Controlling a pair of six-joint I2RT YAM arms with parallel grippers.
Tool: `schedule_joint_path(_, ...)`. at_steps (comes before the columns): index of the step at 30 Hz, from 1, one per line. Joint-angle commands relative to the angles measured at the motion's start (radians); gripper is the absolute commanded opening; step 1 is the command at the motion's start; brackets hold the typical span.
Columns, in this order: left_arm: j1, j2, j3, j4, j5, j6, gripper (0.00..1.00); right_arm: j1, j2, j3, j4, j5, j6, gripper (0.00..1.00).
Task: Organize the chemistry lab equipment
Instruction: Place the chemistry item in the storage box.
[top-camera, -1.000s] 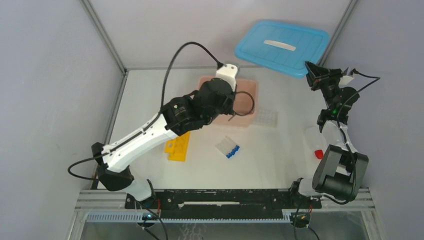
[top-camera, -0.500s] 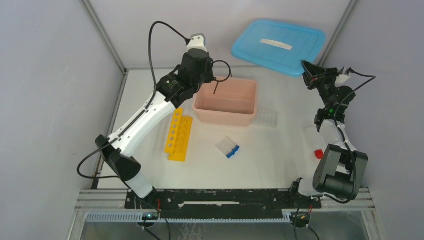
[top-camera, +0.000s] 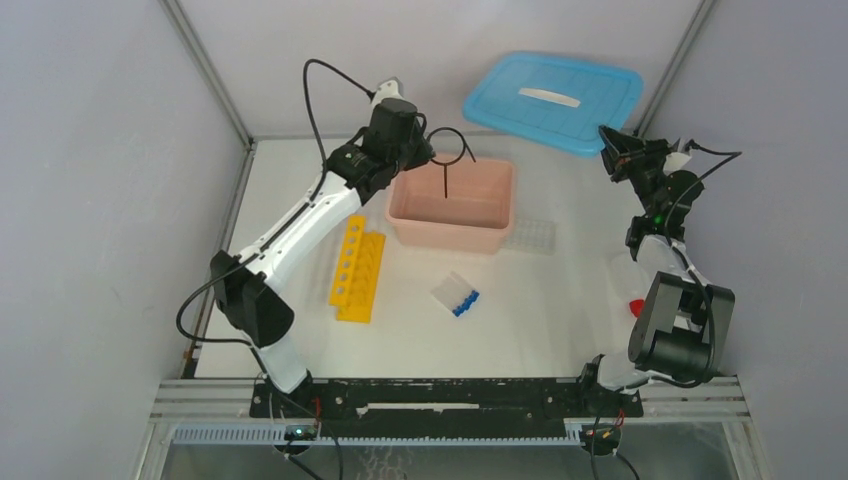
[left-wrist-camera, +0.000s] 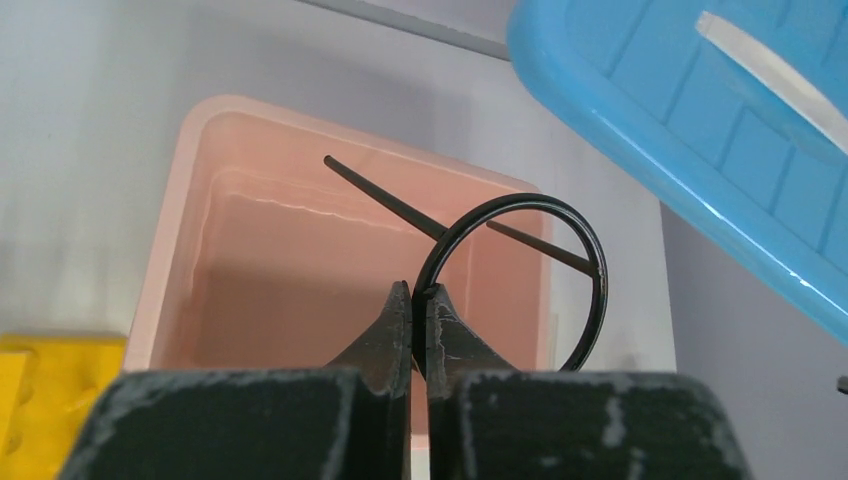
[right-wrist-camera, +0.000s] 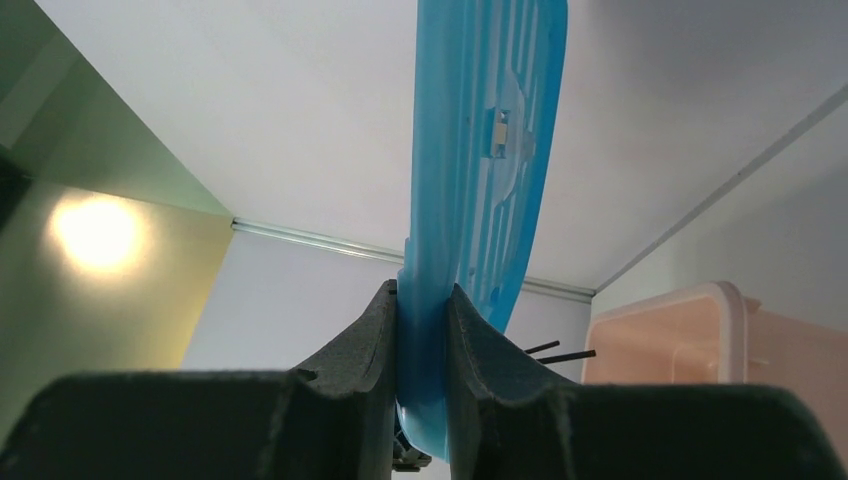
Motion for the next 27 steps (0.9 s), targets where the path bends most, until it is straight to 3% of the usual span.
schedule_joint_path(1,0.028,-0.002,-0.072,0.090,0.030,-0.080,0.00,0.005,0.007,0.015,0.104,-0.001,-0.002,0.00)
schedule_joint_path(19,0.041,0.067,-0.159,0.086,0.020,-0.108,0.00,0.002,0.054,-0.004,0.152,-0.013,0.009,0.00)
schedule_joint_path(27,0.061,0.088,-0.241,0.173,0.030,-0.107,0.00,0.004,0.056,-0.020,0.153,-0.021,-0.002,0.00)
